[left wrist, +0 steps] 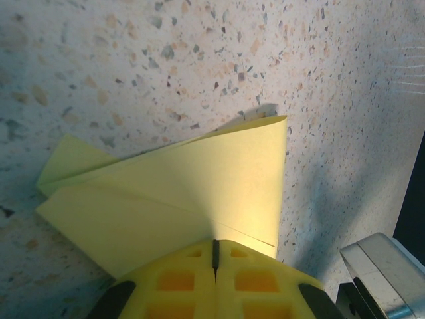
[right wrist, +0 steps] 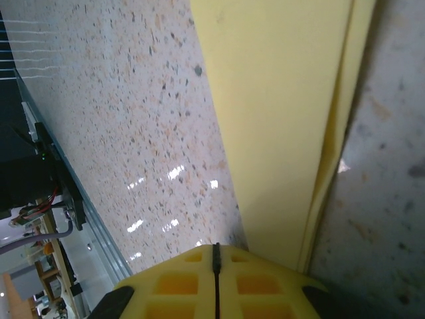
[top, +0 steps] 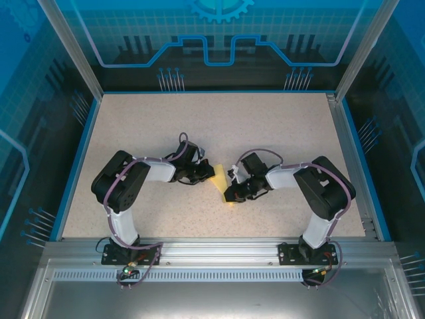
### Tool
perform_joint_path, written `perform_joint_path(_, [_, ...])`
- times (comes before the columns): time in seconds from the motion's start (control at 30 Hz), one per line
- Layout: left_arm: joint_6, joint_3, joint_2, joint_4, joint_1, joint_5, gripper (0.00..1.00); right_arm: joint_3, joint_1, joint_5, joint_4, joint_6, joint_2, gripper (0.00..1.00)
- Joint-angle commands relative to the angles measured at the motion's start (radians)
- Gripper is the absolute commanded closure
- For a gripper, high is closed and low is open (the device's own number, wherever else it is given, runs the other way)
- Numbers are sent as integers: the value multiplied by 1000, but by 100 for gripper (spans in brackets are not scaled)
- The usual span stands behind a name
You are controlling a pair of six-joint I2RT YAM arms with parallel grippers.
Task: Fold a paper plane with a square sheet of paper (pick it up from the middle)
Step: Fold the wing for the fifth time at the center of the table.
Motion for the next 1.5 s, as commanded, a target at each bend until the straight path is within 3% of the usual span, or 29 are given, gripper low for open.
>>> perform_joint_path(0.0, [3, -25, 53, -80, -1, -81, 97, -31, -19, -32, -31, 12, -29, 93])
perform_joint_path(0.33, [7, -17, 53, -93, -1, -77, 97, -90, -28, -58, -10, 8, -48, 90])
perform_joint_path(0.63, [22, -7, 19, -97, -1, -73, 93, -144, -73, -46, -23, 5, -187, 85])
perform_joint_path(0.73, [30, 6, -22, -102, -3, -53, 86, -131, -106, 37, -51, 5, -275, 81])
perform_joint_path(0.83, [33, 29, -108, -165, -4, -76, 61, -94, -121, 178, -127, -22, -335, 77])
perform_joint_path(0.97, [9, 35, -270, -274, -16, -162, 43, -72, -133, 292, -149, -21, -371, 70])
perform_joint_path(1.13, [2, 151, -311, -598, -42, -268, 38, -53, -137, 317, -104, 0, -331, 64])
perform_joint_path(1.47, [-45, 362, -100, -740, -106, -279, 30, 3, -135, 259, -48, -2, -228, 61])
